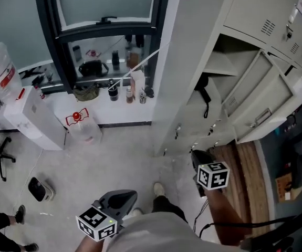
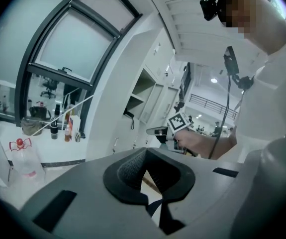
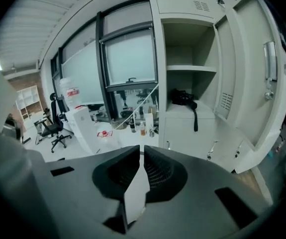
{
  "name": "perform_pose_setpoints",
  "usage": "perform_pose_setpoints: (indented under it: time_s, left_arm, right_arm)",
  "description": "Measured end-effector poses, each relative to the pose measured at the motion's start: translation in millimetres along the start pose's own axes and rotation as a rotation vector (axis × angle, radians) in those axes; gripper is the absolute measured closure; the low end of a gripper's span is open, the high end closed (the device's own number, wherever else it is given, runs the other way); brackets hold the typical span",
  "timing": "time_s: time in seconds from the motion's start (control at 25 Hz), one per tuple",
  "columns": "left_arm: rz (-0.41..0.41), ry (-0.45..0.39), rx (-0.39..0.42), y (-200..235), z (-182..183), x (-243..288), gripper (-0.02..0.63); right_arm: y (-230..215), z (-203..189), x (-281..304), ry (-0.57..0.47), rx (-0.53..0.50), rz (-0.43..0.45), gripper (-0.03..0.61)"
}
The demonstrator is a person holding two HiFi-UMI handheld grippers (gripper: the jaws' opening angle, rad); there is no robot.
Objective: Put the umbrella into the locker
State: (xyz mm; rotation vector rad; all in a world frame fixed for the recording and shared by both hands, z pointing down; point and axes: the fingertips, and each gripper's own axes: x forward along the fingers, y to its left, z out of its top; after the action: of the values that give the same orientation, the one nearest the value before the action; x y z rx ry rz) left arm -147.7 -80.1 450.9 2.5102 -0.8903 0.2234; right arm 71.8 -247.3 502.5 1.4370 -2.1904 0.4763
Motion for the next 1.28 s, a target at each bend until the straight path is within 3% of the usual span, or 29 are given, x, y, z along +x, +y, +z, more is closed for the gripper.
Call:
perform_pose_setpoints:
  time_s: [0.32,0.64,1.28]
  left_arm:
    - [-0.045,0.021,0.007,-20,-20,-9,0.603]
    - [-0.088,0.042,0.033,-38,-26,-6,0.603]
    - [-0.089,0.070,0.051,-51,-40,-2,0.603]
  right_arm:
    - [78,-26,-42,0.005,-0.051,0.124,0.549]
    - [95,-41,-69,-0.004,-0.070,0.132,0.554]
    - [127,-48,-91,-0.028,-0.200,0.173,0.557]
